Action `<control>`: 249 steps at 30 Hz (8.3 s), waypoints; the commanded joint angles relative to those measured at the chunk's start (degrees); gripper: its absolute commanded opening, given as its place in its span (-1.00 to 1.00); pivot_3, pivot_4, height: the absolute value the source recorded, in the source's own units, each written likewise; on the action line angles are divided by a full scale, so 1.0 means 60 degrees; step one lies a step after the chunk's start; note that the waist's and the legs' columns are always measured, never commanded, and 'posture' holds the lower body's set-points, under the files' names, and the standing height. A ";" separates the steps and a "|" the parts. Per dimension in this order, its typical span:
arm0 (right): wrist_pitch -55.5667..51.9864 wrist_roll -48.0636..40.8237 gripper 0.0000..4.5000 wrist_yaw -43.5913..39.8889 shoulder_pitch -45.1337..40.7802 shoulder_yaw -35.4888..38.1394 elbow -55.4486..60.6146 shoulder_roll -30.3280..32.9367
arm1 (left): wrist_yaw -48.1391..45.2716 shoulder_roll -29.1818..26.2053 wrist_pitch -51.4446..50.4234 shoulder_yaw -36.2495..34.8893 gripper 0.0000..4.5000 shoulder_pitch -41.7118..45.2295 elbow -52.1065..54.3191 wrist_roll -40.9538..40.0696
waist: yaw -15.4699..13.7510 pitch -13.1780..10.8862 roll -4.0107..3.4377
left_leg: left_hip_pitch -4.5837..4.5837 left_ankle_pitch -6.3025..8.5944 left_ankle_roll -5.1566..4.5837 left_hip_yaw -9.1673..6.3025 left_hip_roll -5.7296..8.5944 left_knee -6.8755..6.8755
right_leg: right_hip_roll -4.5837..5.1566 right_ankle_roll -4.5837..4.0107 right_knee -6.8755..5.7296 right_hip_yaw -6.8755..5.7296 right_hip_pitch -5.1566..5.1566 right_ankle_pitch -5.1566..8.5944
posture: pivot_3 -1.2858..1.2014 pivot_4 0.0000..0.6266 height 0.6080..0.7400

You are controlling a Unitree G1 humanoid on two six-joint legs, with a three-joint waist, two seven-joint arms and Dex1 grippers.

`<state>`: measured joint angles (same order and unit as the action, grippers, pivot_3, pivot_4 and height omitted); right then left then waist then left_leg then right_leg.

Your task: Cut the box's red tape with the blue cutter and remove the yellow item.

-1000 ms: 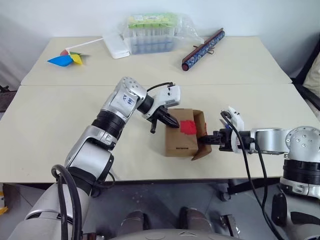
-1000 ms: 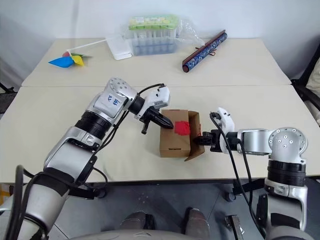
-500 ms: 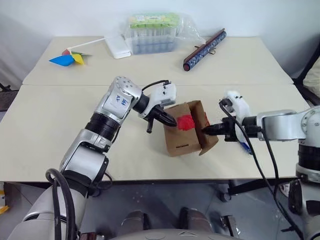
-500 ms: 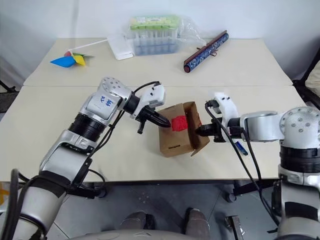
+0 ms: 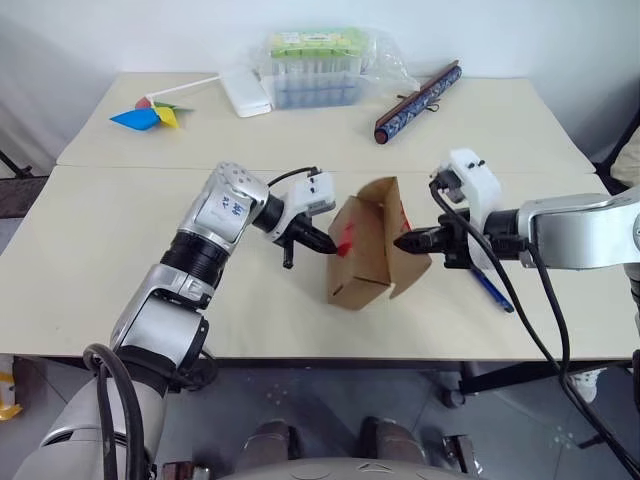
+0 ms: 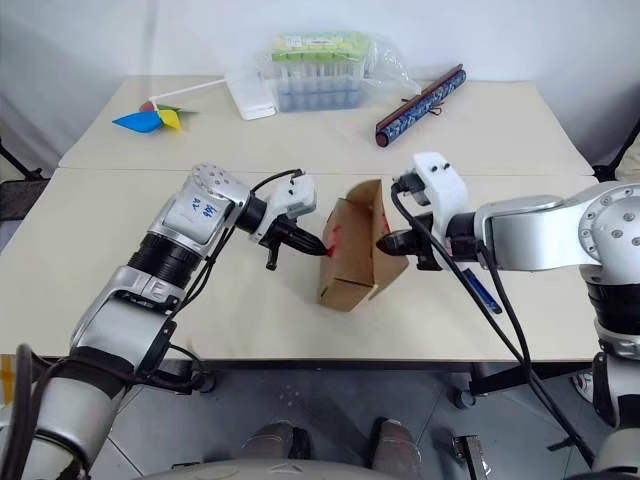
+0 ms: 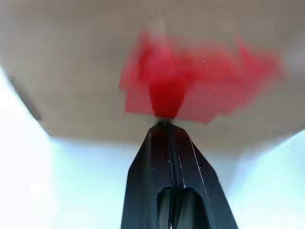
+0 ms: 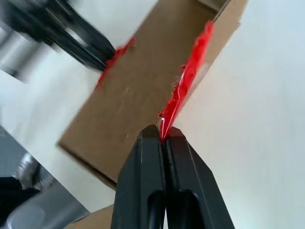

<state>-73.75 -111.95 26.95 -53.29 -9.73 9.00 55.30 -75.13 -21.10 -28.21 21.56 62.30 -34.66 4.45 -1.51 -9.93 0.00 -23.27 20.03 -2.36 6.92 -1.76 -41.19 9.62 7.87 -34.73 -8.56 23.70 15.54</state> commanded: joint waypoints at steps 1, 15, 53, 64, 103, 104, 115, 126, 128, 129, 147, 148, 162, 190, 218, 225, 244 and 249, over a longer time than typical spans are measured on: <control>0.0305 -0.0175 -0.99 0.0289 -0.0046 -0.0232 0.0127 0.0022 | -0.0084 -0.0112 -0.0089 -0.0008 -1.00 0.0084 0.0294 -0.0067 | 0.0033 -0.0011 0.0019 | -0.0009 0.0000 0.0000 0.0004 0.0002 0.0001 | -0.0001 0.0000 0.0000 -0.0001 0.0010 0.0000 | 0.03 -0.52 1.00; 0.0193 -0.0175 -0.99 -0.0025 -0.0449 -0.0738 0.0020 0.0129 | -0.1187 -0.1485 -0.3112 -0.2255 -1.00 0.1353 0.1396 -0.2779 | 0.0257 -0.0015 0.0025 | -0.0005 -0.0002 0.0012 0.0002 -0.0004 0.0028 | -0.0010 0.0001 -0.0005 -0.0022 0.0021 0.0000 | 0.03 -0.52 1.00; 0.0108 -0.0175 -0.99 -0.0254 0.0198 -0.0433 -0.0174 0.1895 | -0.0154 -0.1804 -0.1048 -0.0095 -1.00 0.0218 0.0880 -0.1405 | 0.0199 -0.0015 0.0025 | 0.0008 -0.0003 0.0015 0.0016 -0.0012 0.0020 | -0.0005 -0.0002 -0.0002 -0.0002 0.0015 0.0001 | 0.03 -0.52 1.00; 0.0223 -0.0126 -0.99 -0.0417 0.1256 -0.0336 -0.0105 0.2263 | 0.0160 -0.1757 -0.1694 -0.0252 -1.00 -0.0391 0.1588 -0.1488 | -0.0021 -0.0023 0.0038 | -0.0004 0.0004 -0.0001 0.0008 -0.0005 0.0007 | -0.0001 -0.0001 0.0019 -0.0003 0.0002 0.0000 | 0.03 -0.52 1.00; -0.1381 0.7729 1.00 -0.6203 0.1569 0.1013 0.1122 0.0619 | 0.0166 -0.0519 -0.1549 -0.0504 -0.37 -0.0231 0.0038 -0.1567 | 0.0022 -0.0028 0.0046 | -0.0024 -0.0001 0.0016 0.0050 0.0011 0.0023 | -0.0008 0.0003 0.0018 -0.0062 0.0014 -0.0002 | 0.03 -0.52 1.00; -0.1475 0.7839 1.00 -0.6327 0.1531 0.1033 0.1192 0.0671 | 0.0151 -0.0534 -0.1562 -0.0495 -0.23 -0.0227 0.0050 -0.1573 | 0.0025 -0.0028 0.0046 | -0.0024 -0.0001 0.0016 0.0050 0.0012 0.0023 | -0.0008 0.0003 0.0017 -0.0062 0.0013 -0.0002 | 0.03 -0.52 1.00; -0.1891 0.8894 1.00 -0.8230 0.1055 0.1459 0.2040 0.2186 | -0.0281 -0.1549 -0.1468 -0.0619 0.98 -0.0205 0.0255 -0.1477 | 0.0057 -0.0031 0.0041 | -0.0023 0.0001 0.0023 0.0049 0.0010 0.0029 | -0.0009 0.0002 0.0015 -0.0062 0.0020 -0.0002 | 0.03 -0.52 1.00; -0.0484 0.9787 1.00 -1.0126 0.2299 0.3065 0.2343 0.3189 | -0.0892 -0.2342 -0.1736 -0.1287 0.98 0.0556 0.0700 -0.1968 | 0.0014 -0.0032 0.0042 | -0.0033 0.0002 0.0025 0.0054 0.0016 0.0028 | -0.0009 0.0003 0.0016 -0.0068 0.0022 -0.0002 | 0.03 -0.52 1.00; -0.0176 0.9704 1.00 -1.0741 0.2793 0.3948 0.2467 0.3383 | -0.1128 -0.2332 -0.1666 -0.1445 0.98 0.0816 0.1121 -0.2218 | 0.0006 -0.0033 0.0043 | -0.0034 0.0002 0.0026 0.0054 0.0016 0.0028 | -0.0009 0.0004 0.0016 -0.0070 0.0022 -0.0002 | 0.03 -0.52 1.00; 0.0057 0.9662 1.00 -1.1111 0.3152 0.4442 0.2640 0.3387 | -0.1198 -0.2197 -0.1723 -0.1466 0.98 0.0982 0.1342 -0.2368 | 0.0004 -0.0033 0.0043 | -0.0041 0.0002 0.0026 0.0051 0.0018 0.0028 | -0.0009 0.0004 0.0018 -0.0072 0.0023 -0.0002 | 0.03 -0.52 1.00; 0.2798 0.9663 1.00 -1.1666 0.7653 0.7306 0.5855 0.0805 | -0.0737 0.0209 0.1628 0.1444 0.98 0.1911 0.0051 0.0071 | -0.0016 -0.0036 0.0050 | -0.0006 -0.0001 0.0032 0.0040 0.0023 0.0017 | -0.0013 0.0009 0.0024 -0.0064 -0.0014 -0.0005 | 0.03 -0.52 1.00; 0.2812 0.9635 1.00 -1.1519 0.7795 0.7402 0.5971 0.0703 | -0.0727 0.0276 0.1845 0.1530 0.98 0.1969 -0.0154 0.0222 | -0.0013 -0.0036 0.0050 | -0.0006 -0.0001 0.0032 0.0030 0.0022 0.0015 | -0.0013 0.0008 0.0022 -0.0065 -0.0014 -0.0004 | 0.03 -0.52 1.00; 0.2901 0.8995 1.00 -1.0251 0.8544 0.7822 0.6724 0.0447 | 0.0198 0.1187 0.4432 0.1915 0.72 0.2096 -0.2172 0.1779 | -0.0036 -0.0036 0.0052 | 0.0000 0.0004 0.0023 -0.0027 0.0018 0.0006 | -0.0012 0.0006 0.0021 -0.0056 -0.0017 -0.0004 | 0.03 -0.52 1.00; 0.4495 1.0099 1.00 -1.1637 0.7799 0.6972 0.5152 0.1335 | -0.0620 0.1261 0.2274 -0.1102 -1.00 0.3890 -0.2961 -0.0061 | -0.0002 -0.0041 0.0059 | -0.0001 0.0009 0.0013 -0.0013 0.0018 0.0003 | -0.0012 0.0005 0.0016 -0.0051 -0.0010 -0.0004 | 0.03 -0.52 1.00; 0.7296 1.1490 1.00 -1.5845 0.3573 0.3438 0.0319 0.0037 | 0.5317 -0.2824 -0.3978 -0.2165 -1.00 -0.0945 0.1848 0.0994 | 0.0037 -0.0058 0.0111 | 0.0013 -0.0013 0.0054 0.0011 0.0014 0.0008 | -0.0024 0.0009 -0.0053 -0.0065 -0.0013 -0.0005 | 0.03 -0.52 1.00; 0.7658 1.2174 1.00 -1.6506 0.2573 0.2593 -0.0730 -0.0446 | 0.5250 -0.3238 -0.5041 -0.1858 -0.34 -0.1874 0.3172 0.0853 | 0.0111 -0.0055 0.0104 | 0.0024 -0.0016 0.0060 0.0022 0.0010 0.0014 | -0.0025 0.0007 -0.0061 -0.0064 -0.0013 -0.0004 | 0.03 -0.52 1.00; 0.8295 1.3331 1.00 -1.7542 0.1228 0.2176 -0.2372 -0.0933 | 0.4268 -0.4600 -0.7065 -0.5025 0.98 -0.2149 0.7524 -0.2403 | 0.0249 -0.0063 0.0092 | 0.0022 -0.0021 0.0073 0.0014 0.0004 0.0024 | -0.0025 0.0001 -0.0072 -0.0061 -0.0001 -0.0001 | 0.03 -0.52 1.00; 0.8267 1.3417 1.00 -1.7537 0.1614 0.2493 -0.2370 -0.0660 | 0.4207 -0.2620 -0.4825 -0.7724 0.98 -0.4174 0.9636 -0.4448 | 0.0253 -0.0061 0.0088 | 0.0027 -0.0020 0.0074 -0.0015 0.0001 0.0023 | -0.0024 0.0001 -0.0067 -0.0056 -0.0005 -0.0001 | 0.03 -0.52 1.00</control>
<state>-24.63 -31.37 -78.09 -43.90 2.69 -6.64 49.76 -48.80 -37.33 -58.89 -19.89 37.93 18.71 -17.13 0.01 -10.30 0.53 -23.14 19.91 -1.92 6.82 -1.77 -41.07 9.47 7.87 -35.14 -8.90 23.67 15.54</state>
